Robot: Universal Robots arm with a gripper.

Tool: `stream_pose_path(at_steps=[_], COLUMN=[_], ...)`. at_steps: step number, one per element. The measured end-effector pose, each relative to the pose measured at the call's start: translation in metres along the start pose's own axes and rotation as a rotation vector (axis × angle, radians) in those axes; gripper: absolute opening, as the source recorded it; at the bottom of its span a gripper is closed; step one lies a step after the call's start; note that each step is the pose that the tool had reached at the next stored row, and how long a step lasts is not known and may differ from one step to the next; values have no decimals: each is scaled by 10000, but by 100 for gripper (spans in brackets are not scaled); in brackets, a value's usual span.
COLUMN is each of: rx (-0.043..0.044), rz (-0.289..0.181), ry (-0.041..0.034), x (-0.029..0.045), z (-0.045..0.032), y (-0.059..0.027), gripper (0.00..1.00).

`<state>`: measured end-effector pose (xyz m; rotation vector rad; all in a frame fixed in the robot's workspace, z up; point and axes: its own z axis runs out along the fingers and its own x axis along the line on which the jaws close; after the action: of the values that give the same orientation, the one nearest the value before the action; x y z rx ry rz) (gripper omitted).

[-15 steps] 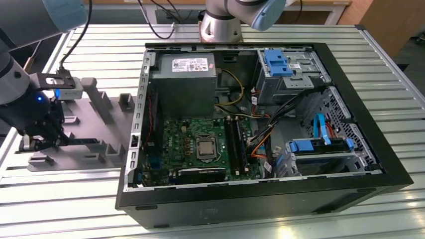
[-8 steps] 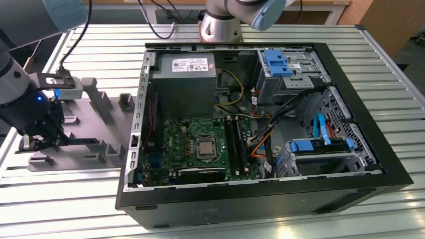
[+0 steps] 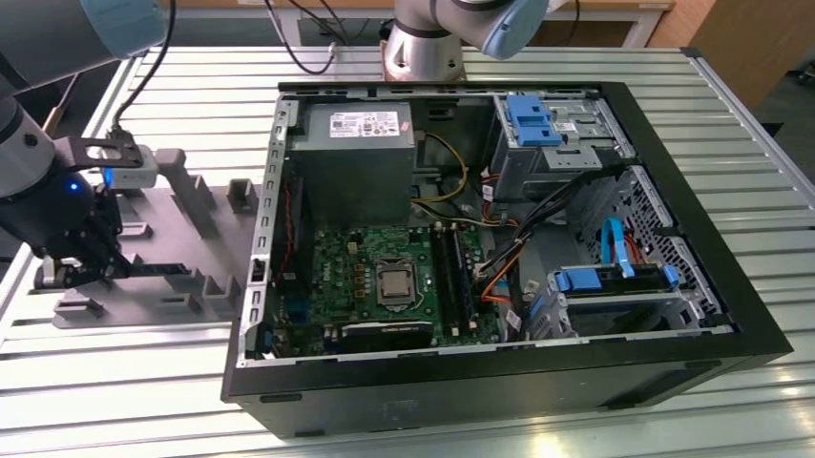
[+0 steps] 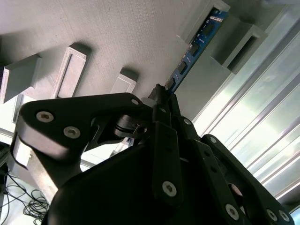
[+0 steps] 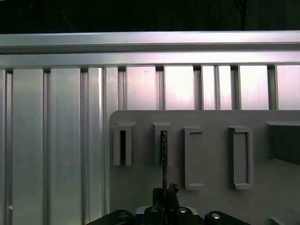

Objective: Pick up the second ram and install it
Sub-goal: 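Pick up the second ram and move it above second insertion slot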

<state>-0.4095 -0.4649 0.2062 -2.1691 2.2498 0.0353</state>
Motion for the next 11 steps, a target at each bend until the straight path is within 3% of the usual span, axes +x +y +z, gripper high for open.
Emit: stream_pose_path(at_steps=[11], rx=[0], rz=[0], ry=[0], x=[-1], z=[-37], y=[0], gripper=[14])
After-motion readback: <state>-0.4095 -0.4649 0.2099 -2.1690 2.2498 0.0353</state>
